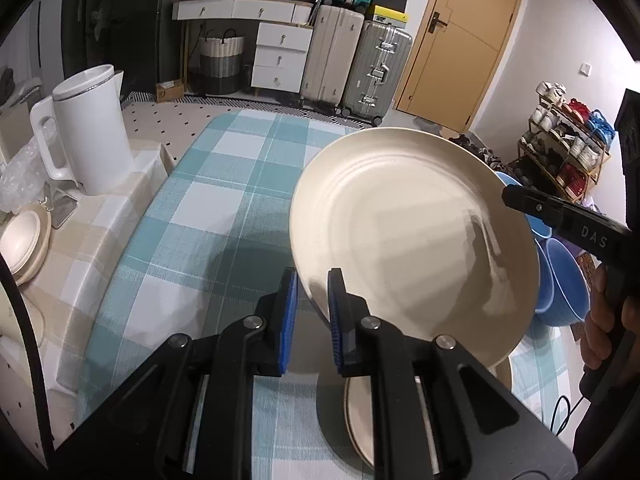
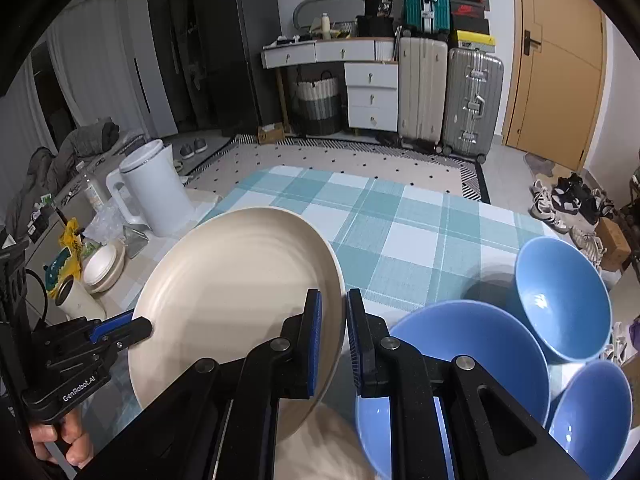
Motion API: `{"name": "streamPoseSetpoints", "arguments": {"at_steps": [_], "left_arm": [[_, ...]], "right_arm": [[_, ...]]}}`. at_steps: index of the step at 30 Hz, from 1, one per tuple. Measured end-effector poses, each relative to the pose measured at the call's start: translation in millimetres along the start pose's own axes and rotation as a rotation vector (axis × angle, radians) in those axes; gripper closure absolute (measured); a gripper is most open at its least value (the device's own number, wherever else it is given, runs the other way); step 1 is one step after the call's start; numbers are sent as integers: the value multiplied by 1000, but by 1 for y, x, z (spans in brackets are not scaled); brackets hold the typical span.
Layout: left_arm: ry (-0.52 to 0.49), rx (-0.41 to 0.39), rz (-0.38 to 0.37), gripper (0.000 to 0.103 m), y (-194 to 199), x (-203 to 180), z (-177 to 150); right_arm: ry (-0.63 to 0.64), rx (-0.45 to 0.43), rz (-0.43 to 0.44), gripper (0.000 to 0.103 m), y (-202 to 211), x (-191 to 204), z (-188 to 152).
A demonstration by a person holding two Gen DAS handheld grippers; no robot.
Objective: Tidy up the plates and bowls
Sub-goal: 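Carry the stacked plates with both tools toward the smaller cream plate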
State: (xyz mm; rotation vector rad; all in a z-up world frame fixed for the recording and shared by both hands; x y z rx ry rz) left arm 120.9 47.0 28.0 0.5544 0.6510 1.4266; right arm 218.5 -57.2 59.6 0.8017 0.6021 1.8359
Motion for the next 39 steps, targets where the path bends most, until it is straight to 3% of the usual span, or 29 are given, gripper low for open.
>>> {"name": "streamPoseSetpoints", "arguments": {"at_steps": [12,39], "left_arm": [[-39,-10,-41,92,25,-20,-22],[-188,25,-54,92,22,-46,-51]], "right_arm": [[-32,-77,-9,88,52,-1,-41],[-149,-74,-7,87,76,-31,-139]]}}
Point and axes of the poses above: each gripper's, at about its wrist camera, not at the fingertips, and y roughly against the way its jaws point, x to its left, z to its top, the point moved 4 cm from there along -y, roughly the way its jaws point, and after that the axes turned 11 degrees about -y, right-handed, at the moved point
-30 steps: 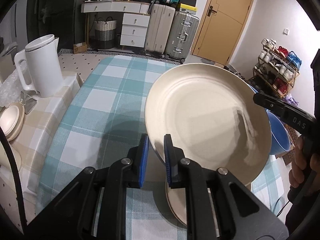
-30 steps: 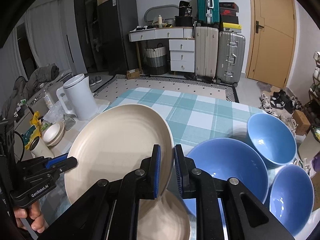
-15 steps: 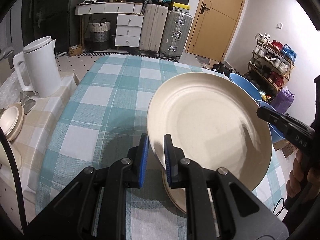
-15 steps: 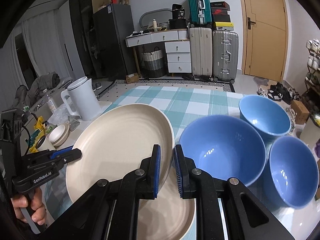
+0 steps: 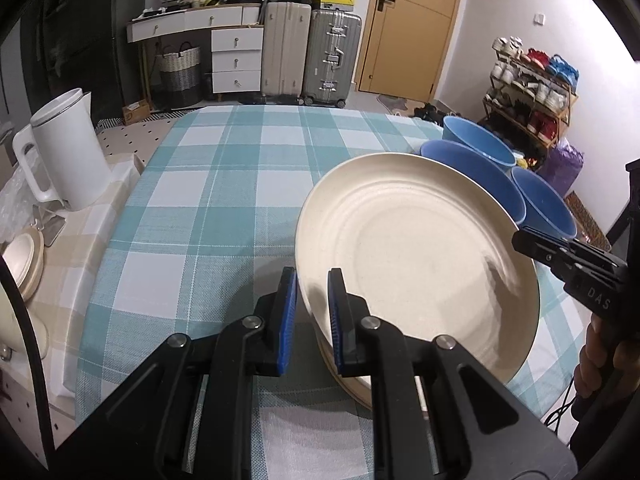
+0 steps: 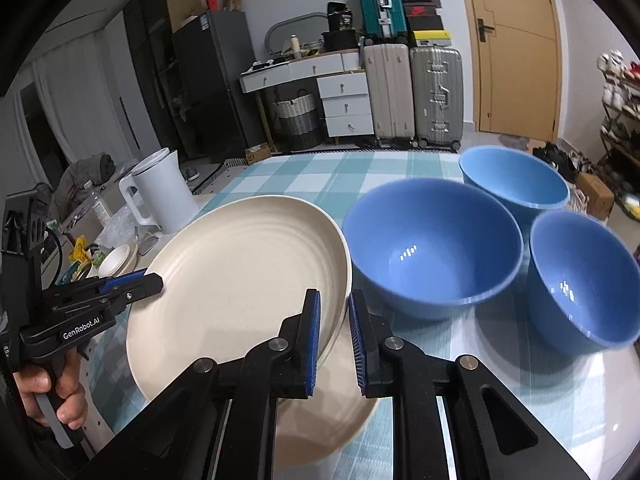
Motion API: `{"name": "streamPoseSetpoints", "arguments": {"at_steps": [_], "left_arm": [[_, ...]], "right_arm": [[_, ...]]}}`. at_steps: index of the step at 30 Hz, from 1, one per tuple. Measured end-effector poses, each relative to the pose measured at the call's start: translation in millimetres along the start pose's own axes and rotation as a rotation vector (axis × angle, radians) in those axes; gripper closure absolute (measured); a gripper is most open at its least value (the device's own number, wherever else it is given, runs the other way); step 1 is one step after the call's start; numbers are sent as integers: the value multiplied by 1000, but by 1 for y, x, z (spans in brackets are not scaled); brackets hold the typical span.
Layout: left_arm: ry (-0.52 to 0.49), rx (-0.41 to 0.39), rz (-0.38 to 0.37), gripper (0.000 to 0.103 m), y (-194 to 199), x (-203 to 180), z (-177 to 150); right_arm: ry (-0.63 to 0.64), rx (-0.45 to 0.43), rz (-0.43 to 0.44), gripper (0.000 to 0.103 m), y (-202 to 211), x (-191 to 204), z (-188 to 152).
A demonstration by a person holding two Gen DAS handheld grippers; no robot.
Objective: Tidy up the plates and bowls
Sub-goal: 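Carry the stacked plates with both tools toward the smaller cream plate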
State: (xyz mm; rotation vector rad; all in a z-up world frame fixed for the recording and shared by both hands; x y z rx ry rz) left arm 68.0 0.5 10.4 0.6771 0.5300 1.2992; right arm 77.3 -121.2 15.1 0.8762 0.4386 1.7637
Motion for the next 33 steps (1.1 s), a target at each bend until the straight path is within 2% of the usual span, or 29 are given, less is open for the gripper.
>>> {"name": "streamPoseSetpoints", "arguments": {"at_steps": [15,21,33], "left_arm": [[-42,65,-1,92,-31,-8,-12],[-63,89,-7,92,-44,-15,-16],[-130,129,43,89,-61,-33,-24]], "right_arm": [[-10,30,-40,85,-10,-11,-36],[-1,8,-72,85,-9,-16,-42],[12,21,-118,85,-17,-25,-54]]}}
Point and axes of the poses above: each gripper's, at about its wrist camera, not at the fingertips, and y roughly against the way its jaws point, x to its left, z to its top, the point moved 4 cm from there along -y, roughly the way its jaws point, and after that the axes turned 11 degrees about -y, right-handed, at the moved point
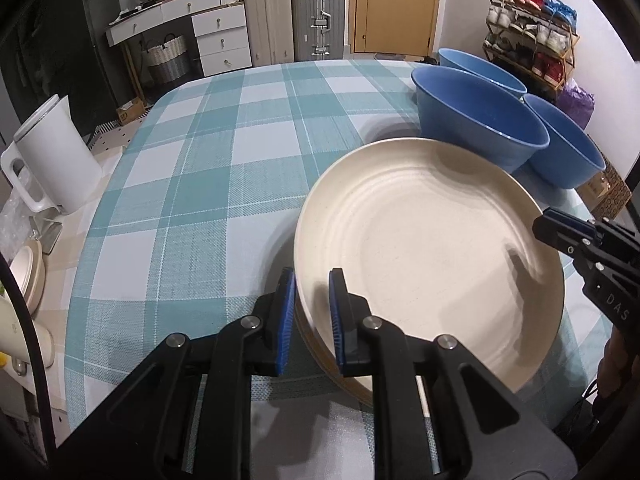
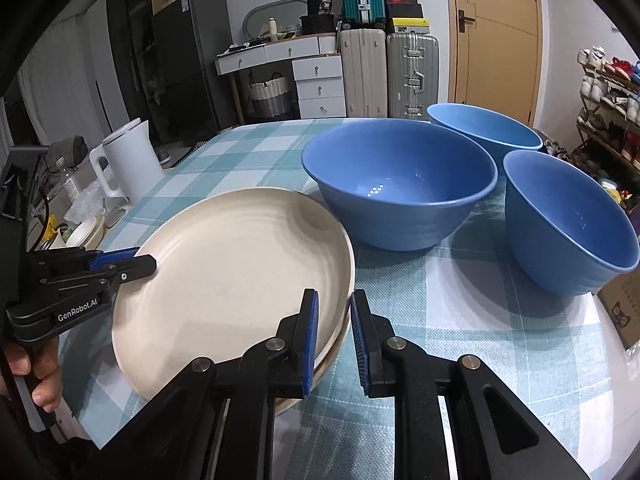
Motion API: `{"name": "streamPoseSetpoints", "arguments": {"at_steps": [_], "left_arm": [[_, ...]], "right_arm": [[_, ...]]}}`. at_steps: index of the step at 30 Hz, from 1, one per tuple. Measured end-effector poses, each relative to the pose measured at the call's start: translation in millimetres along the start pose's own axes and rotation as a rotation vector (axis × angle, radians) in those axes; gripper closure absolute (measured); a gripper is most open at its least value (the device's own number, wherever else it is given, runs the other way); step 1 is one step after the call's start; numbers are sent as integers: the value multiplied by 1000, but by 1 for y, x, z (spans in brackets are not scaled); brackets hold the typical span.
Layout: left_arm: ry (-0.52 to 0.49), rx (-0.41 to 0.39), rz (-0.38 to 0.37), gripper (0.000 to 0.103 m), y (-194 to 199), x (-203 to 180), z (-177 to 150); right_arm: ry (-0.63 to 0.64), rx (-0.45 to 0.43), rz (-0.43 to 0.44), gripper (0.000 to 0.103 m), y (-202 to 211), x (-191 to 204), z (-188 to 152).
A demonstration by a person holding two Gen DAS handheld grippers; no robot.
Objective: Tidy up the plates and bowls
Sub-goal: 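Carry the stacked plates with both tools toward the smaller cream plate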
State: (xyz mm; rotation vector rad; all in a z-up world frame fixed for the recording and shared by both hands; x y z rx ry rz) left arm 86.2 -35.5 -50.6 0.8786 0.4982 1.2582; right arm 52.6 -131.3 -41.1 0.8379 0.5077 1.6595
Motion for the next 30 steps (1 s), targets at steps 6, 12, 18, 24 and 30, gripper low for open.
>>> {"name": "streamPoseSetpoints", "arguments": {"at_steps": [6,12,18,24,30], "left_arm": [[-26,9,24,88,-4,-5,-2],[-41,24,40,86,-6,-6,-4],[-66,34,50,81,-9,-9,-6],[-57,37,30,80,-9,-7,-6],[-9,28,-63,65,-2,-1,-4]], "right_arm": [[16,-8,-10,85,-1,0,-2],[21,2,-10,84,-7,1,-3],[28,9,-12,84,-10,2,-5],[35,24,-18,83,-12,2,-4],[42,58,-15,81,-8,4,-4]]}}
Point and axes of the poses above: each gripper's, at about its wrist camera, not at the fingertips, and y roughly against the way its jaws point, x to its left, z to its top, the point moved 4 cm from there along -y, roughly the way its jaws point, and after that the axes turned 11 degrees about -y, right-handed, at the moved point
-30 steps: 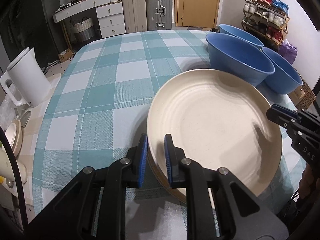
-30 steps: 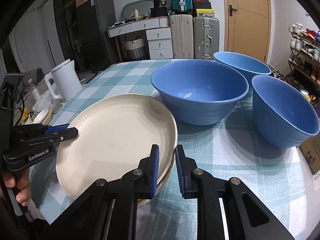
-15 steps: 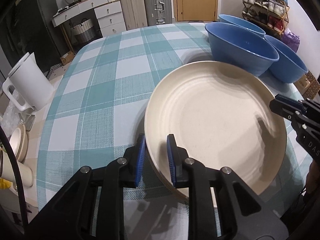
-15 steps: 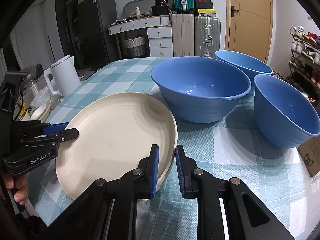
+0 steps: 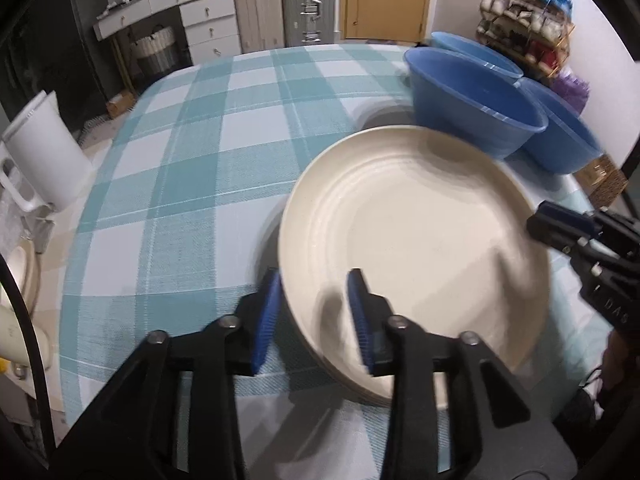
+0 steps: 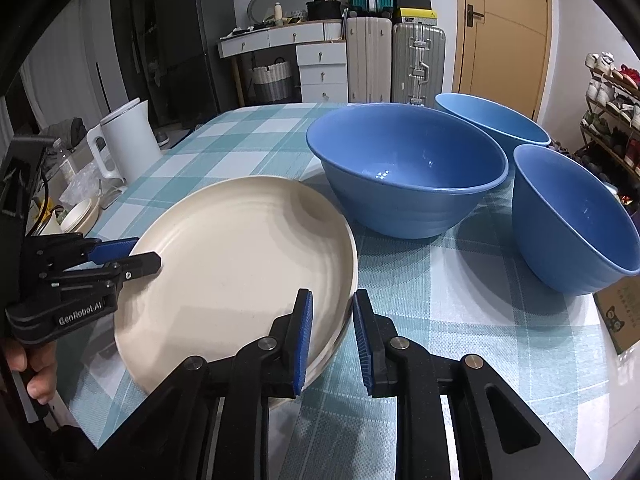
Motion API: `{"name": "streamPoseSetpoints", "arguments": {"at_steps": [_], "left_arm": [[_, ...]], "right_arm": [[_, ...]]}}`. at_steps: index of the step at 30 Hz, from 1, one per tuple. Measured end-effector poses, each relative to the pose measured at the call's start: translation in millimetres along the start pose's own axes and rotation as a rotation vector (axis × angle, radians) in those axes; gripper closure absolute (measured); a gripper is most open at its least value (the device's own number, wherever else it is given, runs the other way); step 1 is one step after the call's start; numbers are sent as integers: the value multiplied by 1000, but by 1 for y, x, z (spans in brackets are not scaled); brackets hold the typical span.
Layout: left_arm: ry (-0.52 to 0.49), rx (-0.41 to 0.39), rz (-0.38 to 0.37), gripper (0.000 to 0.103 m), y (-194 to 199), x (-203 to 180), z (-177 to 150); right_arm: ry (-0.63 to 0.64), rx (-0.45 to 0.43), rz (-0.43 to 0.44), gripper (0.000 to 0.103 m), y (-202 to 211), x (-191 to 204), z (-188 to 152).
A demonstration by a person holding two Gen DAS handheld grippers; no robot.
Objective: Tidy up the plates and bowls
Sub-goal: 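Carry the stacked plates with both tools toward the smaller cream plate, then lower the stacked plates onto the smaller cream plate and open both tools, then move the left tool to a blue bowl's rim while the right tool reaches its opposite rim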
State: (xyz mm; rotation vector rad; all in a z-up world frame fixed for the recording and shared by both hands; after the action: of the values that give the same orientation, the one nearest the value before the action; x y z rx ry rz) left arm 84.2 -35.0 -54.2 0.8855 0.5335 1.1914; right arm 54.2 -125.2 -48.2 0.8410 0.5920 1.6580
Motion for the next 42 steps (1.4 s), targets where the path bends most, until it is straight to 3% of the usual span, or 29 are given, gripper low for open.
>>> {"name": "streamPoseSetpoints", "arguments": {"at_steps": [2,4,6,7,10,14,17,19,23,29,42], "left_arm": [[7,-31,-25,60,9,-1,3],[9,-67,-58,40,20,-5,7],[10,-98,-83,30,30,-9,12],[14,-119,-95,22,36,-10,15],[32,-154,-123,19,47,-15,25],[41,-166,-147,15,55,-22,42],[39,-188,-145,13,65,-28,57],[43,-208,-153,1,71,-31,68],[46,-260,-165,1,84,-36,93],[36,-275,-164,1,78,-41,134],[-12,-270,-152,1,42,-54,220]], "right_arm": [[-4,0,26,67,7,1,1],[-5,-22,49,54,19,1,4],[-2,-52,56,48,31,1,8],[-2,-66,57,39,38,0,11],[-15,-109,68,17,57,-3,22],[-19,-155,59,3,82,-11,37],[-13,-188,60,2,101,-17,48],[-17,-206,52,1,111,-23,56],[-37,-233,34,1,129,-38,75],[-105,-271,43,1,147,-63,104],[-176,-280,-27,1,136,-100,164]]}}
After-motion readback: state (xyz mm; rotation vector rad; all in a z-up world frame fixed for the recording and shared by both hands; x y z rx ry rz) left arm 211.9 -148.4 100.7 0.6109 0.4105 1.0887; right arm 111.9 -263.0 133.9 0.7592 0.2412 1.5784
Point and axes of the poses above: each gripper's, at about its wrist camera, not at the fingertips, and y roughly against the way its jaws point, x to its left, z to its top, the point moved 4 cm from there along -y, roughly the way its jaws point, and after that the axes turned 11 degrees about -y, right-handed, at the moved point
